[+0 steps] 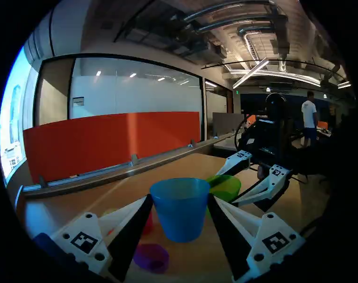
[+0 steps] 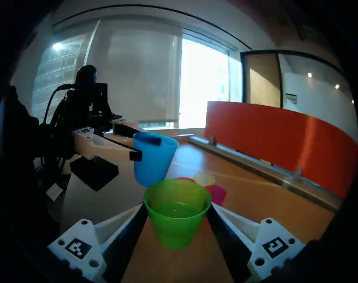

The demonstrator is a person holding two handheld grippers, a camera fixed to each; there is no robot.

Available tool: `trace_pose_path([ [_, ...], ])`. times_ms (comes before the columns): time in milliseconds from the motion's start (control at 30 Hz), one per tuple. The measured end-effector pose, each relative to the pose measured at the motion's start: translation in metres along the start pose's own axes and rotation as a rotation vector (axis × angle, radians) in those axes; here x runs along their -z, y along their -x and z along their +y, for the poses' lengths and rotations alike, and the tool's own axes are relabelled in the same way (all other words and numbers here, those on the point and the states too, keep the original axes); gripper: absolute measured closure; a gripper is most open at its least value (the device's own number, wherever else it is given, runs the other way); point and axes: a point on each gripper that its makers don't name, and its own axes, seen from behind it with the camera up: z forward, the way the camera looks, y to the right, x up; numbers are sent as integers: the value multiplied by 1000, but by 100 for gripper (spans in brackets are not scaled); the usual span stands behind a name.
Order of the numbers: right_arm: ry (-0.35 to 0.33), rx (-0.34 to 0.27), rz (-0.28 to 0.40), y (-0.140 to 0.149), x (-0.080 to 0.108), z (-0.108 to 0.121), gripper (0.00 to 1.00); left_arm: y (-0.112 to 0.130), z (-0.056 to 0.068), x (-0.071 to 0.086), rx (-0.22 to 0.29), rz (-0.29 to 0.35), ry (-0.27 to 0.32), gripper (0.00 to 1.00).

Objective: Pour water

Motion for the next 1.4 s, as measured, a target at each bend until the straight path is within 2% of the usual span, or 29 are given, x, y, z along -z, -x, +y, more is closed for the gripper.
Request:
trace_pose_path([
  [300, -10, -3, -43, 16, 0, 1, 10, 27, -3, -3, 23, -42, 6, 15],
  [600, -26, -7, -104, 38, -1, 0, 10, 54, 2, -4, 24, -90, 32, 16],
  [900, -37, -12, -143, 53, -4, 0, 10, 75, 14, -3, 9, -127, 68, 16],
  [1400, -44, -19, -180, 68, -6, 0, 10, 114, 36, -10, -56, -194, 115, 15],
])
